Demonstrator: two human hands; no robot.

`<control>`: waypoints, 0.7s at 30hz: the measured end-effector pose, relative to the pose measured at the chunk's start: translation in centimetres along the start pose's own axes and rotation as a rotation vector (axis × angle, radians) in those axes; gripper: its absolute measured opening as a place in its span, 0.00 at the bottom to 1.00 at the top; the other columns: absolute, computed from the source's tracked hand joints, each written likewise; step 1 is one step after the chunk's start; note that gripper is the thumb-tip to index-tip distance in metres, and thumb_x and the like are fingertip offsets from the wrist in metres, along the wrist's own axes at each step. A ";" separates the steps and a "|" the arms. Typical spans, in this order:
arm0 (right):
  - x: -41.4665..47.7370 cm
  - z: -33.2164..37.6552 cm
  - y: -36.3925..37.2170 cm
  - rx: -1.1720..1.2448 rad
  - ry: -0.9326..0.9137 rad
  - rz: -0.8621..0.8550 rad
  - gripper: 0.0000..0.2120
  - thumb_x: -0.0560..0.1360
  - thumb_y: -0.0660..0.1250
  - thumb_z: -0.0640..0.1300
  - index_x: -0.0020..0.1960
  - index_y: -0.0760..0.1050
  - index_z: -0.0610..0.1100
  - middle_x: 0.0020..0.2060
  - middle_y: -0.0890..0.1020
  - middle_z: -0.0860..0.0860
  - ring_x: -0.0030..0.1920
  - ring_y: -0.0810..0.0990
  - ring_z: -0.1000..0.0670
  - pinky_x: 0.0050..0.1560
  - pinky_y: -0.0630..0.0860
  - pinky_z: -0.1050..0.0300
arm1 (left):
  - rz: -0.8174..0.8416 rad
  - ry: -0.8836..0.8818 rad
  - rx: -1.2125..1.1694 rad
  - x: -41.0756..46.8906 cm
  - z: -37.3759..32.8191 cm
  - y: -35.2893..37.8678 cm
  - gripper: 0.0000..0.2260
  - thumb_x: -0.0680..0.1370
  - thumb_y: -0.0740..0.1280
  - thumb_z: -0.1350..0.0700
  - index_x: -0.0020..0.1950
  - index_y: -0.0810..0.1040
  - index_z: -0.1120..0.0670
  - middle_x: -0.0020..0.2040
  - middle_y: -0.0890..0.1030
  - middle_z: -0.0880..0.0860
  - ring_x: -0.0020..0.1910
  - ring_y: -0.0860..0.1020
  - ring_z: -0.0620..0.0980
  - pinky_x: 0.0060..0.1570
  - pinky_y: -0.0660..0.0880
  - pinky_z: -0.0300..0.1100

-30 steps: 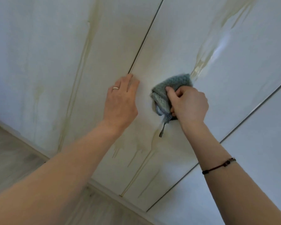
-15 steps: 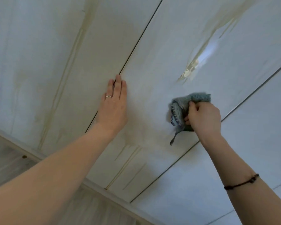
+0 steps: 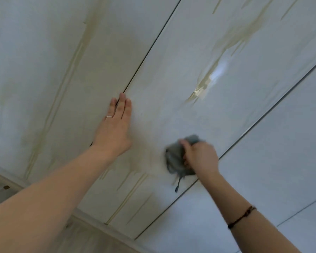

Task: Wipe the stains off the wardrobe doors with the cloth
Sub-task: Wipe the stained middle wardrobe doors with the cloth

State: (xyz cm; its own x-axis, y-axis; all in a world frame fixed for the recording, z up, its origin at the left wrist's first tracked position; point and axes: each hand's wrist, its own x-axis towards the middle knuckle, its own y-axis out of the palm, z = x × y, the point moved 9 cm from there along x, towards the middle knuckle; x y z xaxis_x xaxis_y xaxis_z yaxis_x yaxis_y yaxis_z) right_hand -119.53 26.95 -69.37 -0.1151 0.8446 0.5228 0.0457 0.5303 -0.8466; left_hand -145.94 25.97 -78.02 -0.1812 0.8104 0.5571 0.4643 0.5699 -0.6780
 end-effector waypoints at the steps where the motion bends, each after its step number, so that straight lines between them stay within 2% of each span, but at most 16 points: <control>1: 1.6 0.6 -2.3 0.066 -0.002 -0.056 0.35 0.79 0.56 0.69 0.29 0.81 0.44 0.24 0.80 0.51 0.33 0.83 0.48 0.42 0.78 0.55 | -0.018 0.004 -0.043 -0.1 0.2 -0.2 0.47 0.70 0.66 0.62 0.82 0.40 0.55 0.81 0.35 0.51 0.81 0.41 0.55 0.68 0.69 0.45; 4: 4.4 3.4 -6.0 0.286 0.018 -0.141 0.35 0.79 0.57 0.68 0.25 0.79 0.45 0.20 0.78 0.53 0.25 0.80 0.54 0.42 0.79 0.56 | -0.088 0.025 -0.150 -0.4 0.9 -1.1 0.48 0.67 0.65 0.67 0.83 0.46 0.52 0.82 0.40 0.46 0.81 0.45 0.48 0.61 0.75 0.46; 7: 4.6 7.1 -3.6 0.180 -0.014 -0.192 0.38 0.78 0.51 0.72 0.25 0.78 0.47 0.19 0.78 0.55 0.29 0.80 0.54 0.41 0.79 0.55 | -0.149 0.033 -0.153 -0.7 1.4 -1.4 0.47 0.64 0.65 0.70 0.82 0.51 0.56 0.82 0.46 0.49 0.81 0.50 0.51 0.65 0.72 0.47; 10: 1.2 10.5 3.3 -0.066 -0.176 -0.071 0.39 0.75 0.47 0.75 0.28 0.76 0.45 0.26 0.78 0.53 0.33 0.78 0.51 0.37 0.77 0.55 | -0.171 0.030 -0.051 -0.9 1.6 -1.1 0.48 0.63 0.68 0.70 0.81 0.53 0.61 0.82 0.51 0.57 0.80 0.54 0.59 0.73 0.65 0.52; 13: -3.2 12.3 9.3 -0.212 -0.347 0.122 0.30 0.79 0.54 0.70 0.33 0.70 0.47 0.30 0.72 0.52 0.35 0.73 0.47 0.35 0.68 0.54 | -0.104 -0.017 0.051 -1.1 2.4 -0.1 0.47 0.68 0.67 0.66 0.82 0.45 0.57 0.82 0.43 0.54 0.80 0.49 0.60 0.75 0.60 0.55; 16: -3.1 11.8 9.1 -0.254 -0.368 0.175 0.30 0.79 0.55 0.70 0.34 0.73 0.47 0.32 0.73 0.51 0.37 0.75 0.46 0.36 0.70 0.54 | -0.058 0.013 -0.001 -0.8 2.7 -0.1 0.46 0.69 0.65 0.67 0.82 0.44 0.54 0.82 0.42 0.52 0.81 0.48 0.60 0.74 0.61 0.54; 19: 0.5 11.5 4.2 -0.184 -0.292 0.058 0.31 0.77 0.55 0.72 0.40 0.80 0.47 0.37 0.79 0.49 0.42 0.80 0.45 0.41 0.72 0.54 | -0.028 0.059 -0.060 -0.6 3.3 -0.3 0.47 0.69 0.65 0.69 0.82 0.44 0.53 0.82 0.41 0.49 0.81 0.48 0.58 0.74 0.61 0.53; 21: 3.9 12.5 -0.2 -0.129 -0.244 -0.123 0.36 0.75 0.52 0.76 0.37 0.80 0.46 0.32 0.79 0.53 0.38 0.79 0.48 0.41 0.75 0.56 | -0.025 0.080 -0.107 -0.7 3.7 -0.6 0.48 0.67 0.64 0.71 0.82 0.45 0.54 0.82 0.41 0.49 0.81 0.47 0.56 0.76 0.59 0.50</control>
State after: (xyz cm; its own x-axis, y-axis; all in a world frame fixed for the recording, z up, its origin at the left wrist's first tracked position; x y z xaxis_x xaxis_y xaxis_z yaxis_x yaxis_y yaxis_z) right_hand -132.40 29.21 -68.37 -0.3618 0.7392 0.5680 0.1402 0.6455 -0.7508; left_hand -149.30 25.56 -79.76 -0.1259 0.7805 0.6123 0.5508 0.5683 -0.6113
